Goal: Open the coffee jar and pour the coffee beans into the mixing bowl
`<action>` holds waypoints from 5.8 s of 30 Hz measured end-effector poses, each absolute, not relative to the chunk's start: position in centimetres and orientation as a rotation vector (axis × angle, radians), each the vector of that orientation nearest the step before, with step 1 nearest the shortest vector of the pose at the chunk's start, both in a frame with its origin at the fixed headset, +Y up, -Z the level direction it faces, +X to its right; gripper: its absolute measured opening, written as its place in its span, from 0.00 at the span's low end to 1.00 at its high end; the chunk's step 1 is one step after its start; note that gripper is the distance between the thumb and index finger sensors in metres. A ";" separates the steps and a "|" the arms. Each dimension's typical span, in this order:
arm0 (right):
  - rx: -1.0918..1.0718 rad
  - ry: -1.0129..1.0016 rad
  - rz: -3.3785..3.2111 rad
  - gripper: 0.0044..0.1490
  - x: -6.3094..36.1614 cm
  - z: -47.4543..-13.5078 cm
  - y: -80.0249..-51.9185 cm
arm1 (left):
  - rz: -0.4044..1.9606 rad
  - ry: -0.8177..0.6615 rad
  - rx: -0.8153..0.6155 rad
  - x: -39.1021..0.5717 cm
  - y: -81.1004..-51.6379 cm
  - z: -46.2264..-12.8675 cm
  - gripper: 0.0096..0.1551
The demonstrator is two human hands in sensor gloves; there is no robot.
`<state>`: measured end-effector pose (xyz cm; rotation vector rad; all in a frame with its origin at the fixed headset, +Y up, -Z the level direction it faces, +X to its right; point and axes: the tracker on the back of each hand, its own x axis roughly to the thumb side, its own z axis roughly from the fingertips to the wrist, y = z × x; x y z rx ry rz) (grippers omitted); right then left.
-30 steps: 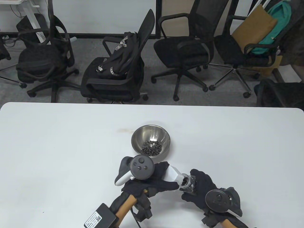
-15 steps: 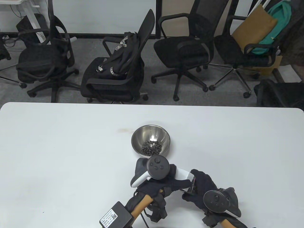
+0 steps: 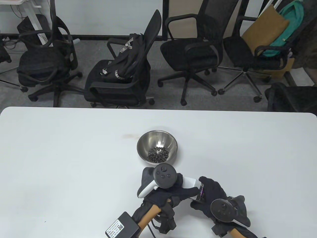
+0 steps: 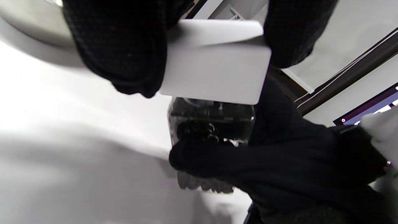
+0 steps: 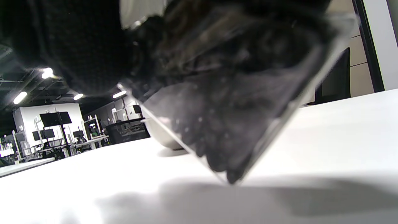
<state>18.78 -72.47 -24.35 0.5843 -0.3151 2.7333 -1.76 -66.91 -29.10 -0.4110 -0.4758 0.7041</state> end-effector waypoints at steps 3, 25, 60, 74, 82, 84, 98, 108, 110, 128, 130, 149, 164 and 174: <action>0.589 -0.328 2.749 0.63 18.7 -24.3 -72.4 | 0.704 -0.476 -0.409 -1.5 -67.0 -29.0 0.60; 0.750 -0.274 2.673 0.64 19.0 -24.1 -72.4 | 0.286 -0.943 -0.252 -0.5 -66.1 -27.3 0.57; 0.825 -0.317 2.747 0.64 18.2 -23.5 -72.7 | 0.505 -0.855 -0.321 -1.5 -68.5 -26.8 0.58; 0.771 -0.378 2.842 0.64 18.3 -23.3 -72.3 | 0.833 -0.566 -0.438 -3.2 -70.3 -27.8 0.71; 0.800 -0.384 2.849 0.64 18.0 -23.1 -72.3 | 0.848 -0.570 -0.469 -2.5 -70.8 -27.8 0.66; 0.806 -0.384 2.854 0.64 17.9 -23.1 -72.4 | 0.858 -0.584 -0.473 -2.5 -70.8 -27.8 0.65; 0.843 -0.329 2.827 0.65 17.9 -23.2 -72.4 | 0.545 -0.863 -0.325 -1.7 -69.3 -27.0 0.60; 0.860 -0.273 2.765 0.65 18.0 -23.6 -72.2 | 0.311 -1.041 -0.117 -1.1 -68.5 -25.5 0.59; 0.862 -0.273 2.761 0.65 18.0 -23.6 -72.2 | 0.304 -1.054 -0.100 -1.1 -68.5 -25.4 0.59; 0.573 -0.118 2.618 0.64 20.5 -25.7 -73.0 | 0.584 -0.781 0.005 -6.9 -69.1 -25.8 0.52; 0.445 -0.121 2.563 0.64 21.1 -26.4 -73.0 | 0.614 -0.744 0.010 -8.4 -69.7 -25.6 0.52; -0.202 -0.145 2.440 0.64 20.4 -38.9 -74.2 | 0.652 -0.661 0.028 -12.3 -71.5 -25.6 0.50; -0.240 -0.111 2.454 0.66 19.3 -42.1 -76.8 | 0.672 -0.629 -0.008 -12.8 -71.9 -26.4 0.49; 0.029 -0.101 2.548 0.66 19.9 -36.4 -74.1 | 0.643 -0.619 -0.023 -12.7 -72.0 -26.5 0.49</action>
